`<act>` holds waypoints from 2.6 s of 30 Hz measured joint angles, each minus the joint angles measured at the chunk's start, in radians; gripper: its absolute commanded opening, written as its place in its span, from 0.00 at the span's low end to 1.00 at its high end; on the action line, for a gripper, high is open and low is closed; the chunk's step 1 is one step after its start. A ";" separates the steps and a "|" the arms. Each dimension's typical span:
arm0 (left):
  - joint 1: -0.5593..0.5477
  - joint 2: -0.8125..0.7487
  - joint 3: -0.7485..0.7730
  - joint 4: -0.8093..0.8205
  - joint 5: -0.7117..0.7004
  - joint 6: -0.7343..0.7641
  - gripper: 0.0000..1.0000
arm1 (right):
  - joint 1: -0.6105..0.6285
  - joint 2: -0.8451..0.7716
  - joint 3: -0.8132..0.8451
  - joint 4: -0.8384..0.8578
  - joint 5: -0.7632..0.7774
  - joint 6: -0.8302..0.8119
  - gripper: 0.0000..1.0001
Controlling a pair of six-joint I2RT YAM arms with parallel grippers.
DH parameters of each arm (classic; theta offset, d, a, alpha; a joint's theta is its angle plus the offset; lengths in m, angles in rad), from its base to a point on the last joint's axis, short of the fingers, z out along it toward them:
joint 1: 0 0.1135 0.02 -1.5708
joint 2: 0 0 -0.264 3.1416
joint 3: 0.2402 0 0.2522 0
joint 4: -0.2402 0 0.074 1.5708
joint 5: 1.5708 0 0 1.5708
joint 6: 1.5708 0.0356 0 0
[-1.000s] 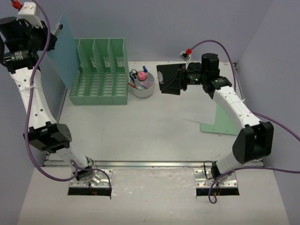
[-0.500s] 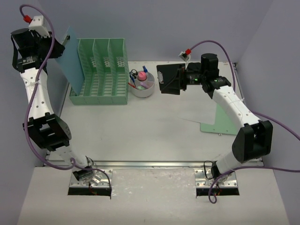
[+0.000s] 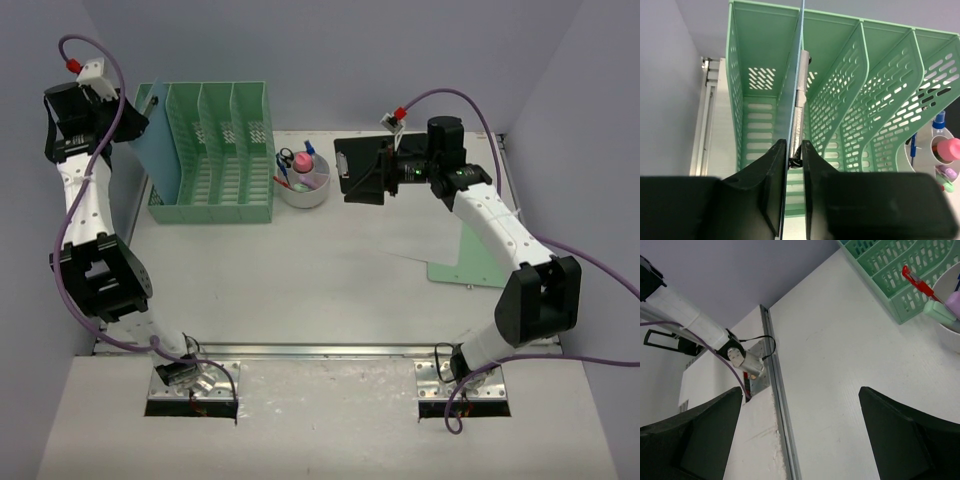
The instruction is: Organize the desk
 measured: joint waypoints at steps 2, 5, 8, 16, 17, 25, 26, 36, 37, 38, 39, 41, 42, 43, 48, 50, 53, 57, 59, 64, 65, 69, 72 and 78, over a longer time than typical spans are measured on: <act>0.002 0.000 -0.013 0.007 0.001 -0.014 0.32 | 0.000 0.000 0.000 -0.019 0.004 -0.018 0.99; 0.007 -0.001 -0.024 0.011 0.002 -0.047 0.38 | 0.000 0.000 0.000 -0.051 0.026 -0.051 0.99; 0.024 0.000 -0.020 0.012 0.016 -0.085 0.38 | 0.000 -0.001 0.000 -0.083 0.043 -0.077 0.99; 0.088 0.008 0.008 0.014 0.058 -0.165 0.71 | 0.000 -0.026 0.000 -0.126 0.066 -0.111 0.99; 0.092 0.008 0.008 0.015 0.057 -0.170 0.72 | 0.000 -0.033 0.000 -0.131 0.071 -0.117 0.99; 0.097 -0.048 0.017 0.082 0.041 -0.187 0.73 | 0.000 -0.074 0.000 -0.213 0.192 -0.218 0.99; 0.096 -0.058 0.032 0.085 0.050 -0.184 0.73 | 0.000 -0.078 0.000 -0.232 0.227 -0.240 0.99; -0.127 -0.227 0.064 0.088 -0.001 0.111 0.74 | -0.138 -0.021 0.088 -0.480 0.530 -0.435 0.95; -0.167 -0.255 0.033 0.084 -0.011 0.143 0.74 | -0.169 -0.008 0.088 -0.492 0.557 -0.445 0.95; -0.216 -0.281 0.001 0.080 -0.011 0.175 0.74 | -0.187 0.003 0.088 -0.498 0.577 -0.451 0.95; -0.253 -0.301 -0.025 0.081 -0.015 0.198 0.74 | -0.211 0.021 0.089 -0.505 0.596 -0.467 0.95; -0.291 -0.327 -0.069 0.079 -0.017 0.233 0.74 | -0.254 0.078 0.123 -0.531 0.621 -0.503 0.93; -0.298 -0.335 -0.091 0.080 -0.019 0.245 0.74 | -0.272 0.118 0.159 -0.544 0.623 -0.518 0.92; -0.302 -0.340 -0.108 0.080 -0.019 0.256 0.74 | -0.286 0.165 0.200 -0.549 0.624 -0.534 0.92; -0.322 -0.354 -0.212 0.071 -0.009 0.275 0.74 | -0.352 0.421 0.428 -0.526 0.621 -0.592 0.95; -0.337 -0.359 -0.244 0.058 0.010 0.274 0.74 | -0.367 0.484 0.463 -0.486 0.622 -0.608 0.96; -0.350 -0.363 -0.262 0.048 0.041 0.265 0.74 | -0.382 0.573 0.515 -0.441 0.620 -0.636 0.96; -0.354 -0.381 -0.277 0.048 0.068 0.253 0.74 | -0.380 0.673 0.558 -0.344 0.605 -0.683 0.99; -0.354 -0.390 -0.283 0.048 0.074 0.243 0.74 | -0.379 0.706 0.558 -0.294 0.597 -0.705 0.99; -0.354 -0.393 -0.289 0.047 0.085 0.224 0.74 | -0.377 0.776 0.570 -0.173 0.591 -0.735 0.99; -0.354 -0.393 -0.291 0.044 0.087 0.220 0.74 | -0.377 0.793 0.581 -0.158 0.591 -0.742 0.99; -0.354 -0.393 -0.298 0.034 0.088 0.207 0.74 | -0.377 0.838 0.594 -0.109 0.592 -0.769 0.99; -0.354 -0.393 -0.298 0.032 0.088 0.202 0.74 | -0.377 0.864 0.595 -0.094 0.594 -0.790 0.99; -0.354 -0.393 -0.298 0.027 0.088 0.195 0.74 | -0.379 0.915 0.610 -0.093 0.578 -0.800 0.96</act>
